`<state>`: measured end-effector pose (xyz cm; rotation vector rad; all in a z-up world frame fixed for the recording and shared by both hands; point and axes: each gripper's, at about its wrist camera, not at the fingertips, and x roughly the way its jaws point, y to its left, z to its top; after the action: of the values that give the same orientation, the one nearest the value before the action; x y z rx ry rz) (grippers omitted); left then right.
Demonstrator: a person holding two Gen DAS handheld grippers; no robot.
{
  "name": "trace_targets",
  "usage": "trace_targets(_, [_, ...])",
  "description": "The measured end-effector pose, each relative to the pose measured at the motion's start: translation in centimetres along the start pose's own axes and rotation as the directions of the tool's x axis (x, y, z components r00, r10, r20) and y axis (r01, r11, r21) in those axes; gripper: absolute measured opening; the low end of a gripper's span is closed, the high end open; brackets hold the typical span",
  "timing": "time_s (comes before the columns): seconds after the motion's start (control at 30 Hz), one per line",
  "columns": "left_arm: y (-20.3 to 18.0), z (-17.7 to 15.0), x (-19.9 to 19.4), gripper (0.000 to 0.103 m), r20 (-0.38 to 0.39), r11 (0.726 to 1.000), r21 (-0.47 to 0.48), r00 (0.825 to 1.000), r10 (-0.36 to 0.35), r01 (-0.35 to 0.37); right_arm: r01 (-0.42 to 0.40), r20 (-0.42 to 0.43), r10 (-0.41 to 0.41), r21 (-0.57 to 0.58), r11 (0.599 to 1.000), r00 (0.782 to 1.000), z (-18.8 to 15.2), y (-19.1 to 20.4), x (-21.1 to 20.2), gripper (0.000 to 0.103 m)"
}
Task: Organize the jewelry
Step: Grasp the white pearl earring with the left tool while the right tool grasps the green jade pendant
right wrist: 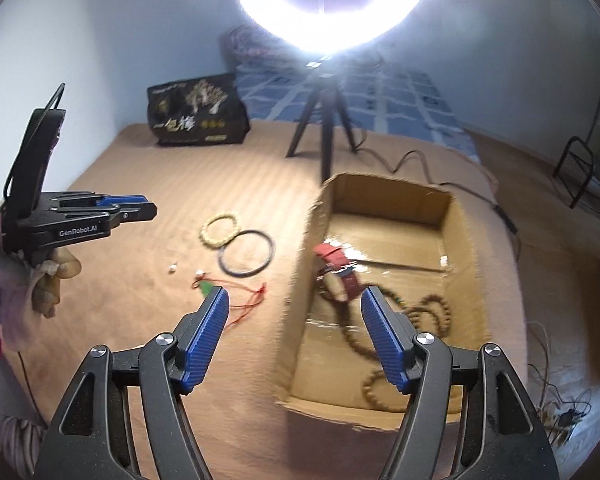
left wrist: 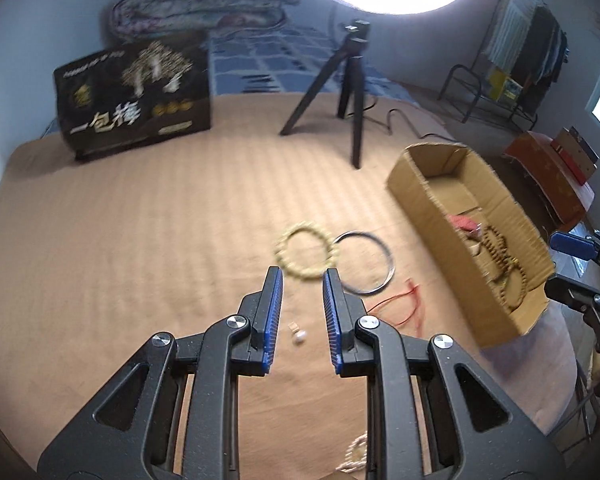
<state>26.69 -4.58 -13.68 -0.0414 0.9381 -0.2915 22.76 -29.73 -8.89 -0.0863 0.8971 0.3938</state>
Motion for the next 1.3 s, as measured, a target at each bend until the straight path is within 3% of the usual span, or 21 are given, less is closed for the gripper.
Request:
trace_targets(0.3, [1.3,-2.3,0.6,0.019,-0.037,0.998,0.024,0.998,-0.054,0.055,-0.112,-0.071,0.109,-0.033,0.993,0.991,0.4,3.6,3.4,0.067])
trace_targets(0.6, [1.0,-3.6,2.4,0.019,-0.078,0.992,0.053,0.991,-0.112,0.117,-0.186,-0.194,0.166,-0.093,0.978,0.967,-0.3,6.9,7.4,0.038])
trace_targets(1.3, [0.8,-4.5,6.3,0.019,-0.129,0.989,0.078,0.985,-0.112,0.123,-0.156,-0.27,0.12,-0.118,0.981,0.955,-0.1,7.9,13.3,0.034])
